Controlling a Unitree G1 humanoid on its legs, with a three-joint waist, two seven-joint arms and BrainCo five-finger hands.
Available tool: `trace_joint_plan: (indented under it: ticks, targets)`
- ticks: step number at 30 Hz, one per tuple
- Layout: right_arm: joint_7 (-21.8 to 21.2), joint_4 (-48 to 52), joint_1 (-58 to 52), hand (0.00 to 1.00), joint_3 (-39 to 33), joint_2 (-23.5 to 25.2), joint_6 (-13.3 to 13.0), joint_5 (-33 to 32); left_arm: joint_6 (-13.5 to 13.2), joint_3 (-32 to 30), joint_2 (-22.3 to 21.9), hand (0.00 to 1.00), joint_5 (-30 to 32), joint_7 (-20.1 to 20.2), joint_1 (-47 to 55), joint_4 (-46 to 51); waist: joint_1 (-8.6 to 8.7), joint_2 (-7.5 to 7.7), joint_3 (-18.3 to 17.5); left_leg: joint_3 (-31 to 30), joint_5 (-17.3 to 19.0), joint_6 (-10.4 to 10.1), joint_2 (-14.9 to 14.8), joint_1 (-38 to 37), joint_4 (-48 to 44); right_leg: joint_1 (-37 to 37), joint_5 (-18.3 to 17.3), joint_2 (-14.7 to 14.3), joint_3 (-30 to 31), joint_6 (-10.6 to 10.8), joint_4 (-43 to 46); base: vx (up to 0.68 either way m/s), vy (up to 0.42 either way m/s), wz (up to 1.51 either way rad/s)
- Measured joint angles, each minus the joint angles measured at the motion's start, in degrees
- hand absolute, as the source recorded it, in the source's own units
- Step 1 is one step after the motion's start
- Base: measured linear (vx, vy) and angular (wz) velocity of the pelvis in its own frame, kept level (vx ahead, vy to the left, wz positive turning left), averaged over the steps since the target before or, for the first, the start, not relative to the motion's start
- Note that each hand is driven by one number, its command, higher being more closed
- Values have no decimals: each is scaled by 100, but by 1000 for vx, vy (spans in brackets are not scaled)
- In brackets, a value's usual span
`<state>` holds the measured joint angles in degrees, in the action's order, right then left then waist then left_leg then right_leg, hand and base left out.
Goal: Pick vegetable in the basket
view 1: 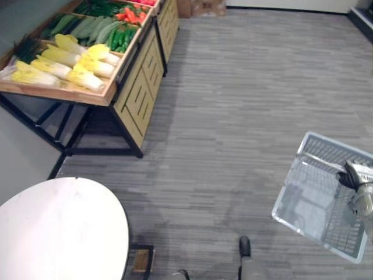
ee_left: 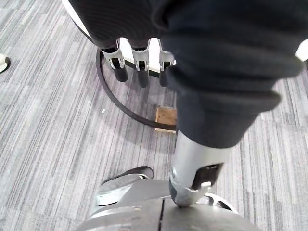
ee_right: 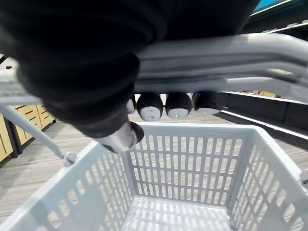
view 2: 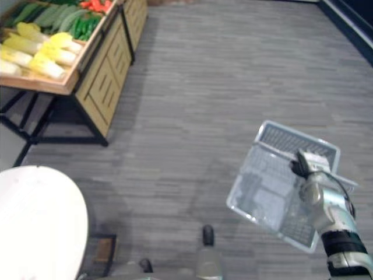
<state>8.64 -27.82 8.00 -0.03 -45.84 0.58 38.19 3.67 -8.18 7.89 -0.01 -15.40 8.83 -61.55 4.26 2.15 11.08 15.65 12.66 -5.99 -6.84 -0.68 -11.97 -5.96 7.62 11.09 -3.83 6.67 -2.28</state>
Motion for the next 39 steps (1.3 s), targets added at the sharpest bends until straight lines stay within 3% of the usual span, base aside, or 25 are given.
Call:
trace_joint_plan:
  ticks: [1,5,8,17,23,26,31,32,33,34,35,36,37,38,39]
  targets:
    - [57,470,-656,100,-43,210,-213,-100,-547,462,107,0,-614,-294,-279,1233,-43,1,-333,-313,-328,-1,132,-262,593,305,232,30,-429,233,-372,37,-7,13]
    - [58,468,-657,100,-44,223,-212,-100,-548,460,107,0,-614,-294,-268,1230,-42,0,-334,-327,-329,0,133,-258,593,308,232,31,-442,233,-372,0,0,1]
    - [88,453,-774,100,-294,589,-199,-98,-538,446,106,0,-457,-287,-188,1105,-56,5,-334,-387,-349,-9,128,-252,612,331,232,27,-525,233,-373,0,0,8]
    - [311,319,-1554,100,-1015,1743,-201,-337,-232,100,139,0,1265,-128,532,497,-277,-1,-402,-396,-341,-15,118,-351,590,453,207,26,-569,204,-375,-5,-3,1]
    - [330,122,-1807,100,-1111,1797,-111,-325,-167,105,152,0,1652,-1,692,434,-269,-43,-484,-386,-254,-83,59,-203,487,401,152,-14,-546,125,-372,-53,-33,-2]
    - [334,-71,-1829,100,-1256,1799,-26,-330,-163,98,152,0,1647,-10,672,396,-271,-170,-551,-396,-118,-87,-85,-23,175,258,42,-107,-545,38,-136,-5,-40,-3]
    - [357,-242,-1817,100,-1313,1798,32,-347,-60,-133,141,0,1645,-60,600,281,-244,-446,-479,-572,16,-167,-413,79,-541,92,-648,-232,-685,-14,808,22,-56,16]
    - [367,-241,-1784,100,-1313,1773,35,-402,-64,-160,132,0,1635,-66,592,298,-269,-351,-337,-631,-66,-39,-453,401,-1343,78,-806,-204,-717,-4,1012,-53,-75,17]
    - [403,-250,-1728,100,-1314,1739,48,-450,-53,-175,94,0,1606,-65,610,245,-331,-451,-344,-784,-332,358,-512,786,-2007,165,-835,-213,-717,-55,1143,-43,-103,6]
    - [429,-246,-1642,100,-1312,1711,48,-454,-62,-198,65,0,1596,-74,627,209,-400,-521,-267,-872,-399,422,-596,936,-2320,7,-1020,-218,-714,-151,1764,18,-158,5]
    - [492,-236,-1591,100,-1314,1689,46,-503,-63,-252,126,0,1591,-105,682,249,-413,-329,-119,-1026,-599,488,-502,1103,-2941,-199,-1752,-84,-690,-339,2673,38,-180,16]
    - [497,-259,-1588,100,-1344,1631,75,-575,1,-336,112,0,1575,-121,667,200,-446,-323,-38,-1285,-924,498,-405,1372,-3518,-111,-2087,-48,-679,-205,2762,9,-142,20]
    - [499,-266,-1568,100,-1349,1641,91,-595,32,-336,83,0,1574,-123,673,204,-481,-341,-30,-1411,-1130,511,-371,1497,-3644,-27,-2086,-93,-646,-205,2617,0,-172,15]
    - [528,-278,-1498,100,-1352,1652,88,-666,55,-342,-47,0,1568,-127,738,163,-554,-419,-49,-1468,-1016,532,-286,1616,-3329,281,-2020,-236,-678,-192,2061,108,-169,11]
    - [579,-279,-1402,100,-1408,1618,78,-675,10,-329,-94,0,1502,-163,725,135,-612,-504,-32,-1301,-725,314,-222,1836,-2872,-23,-2228,-300,-691,-411,2901,172,-202,25]
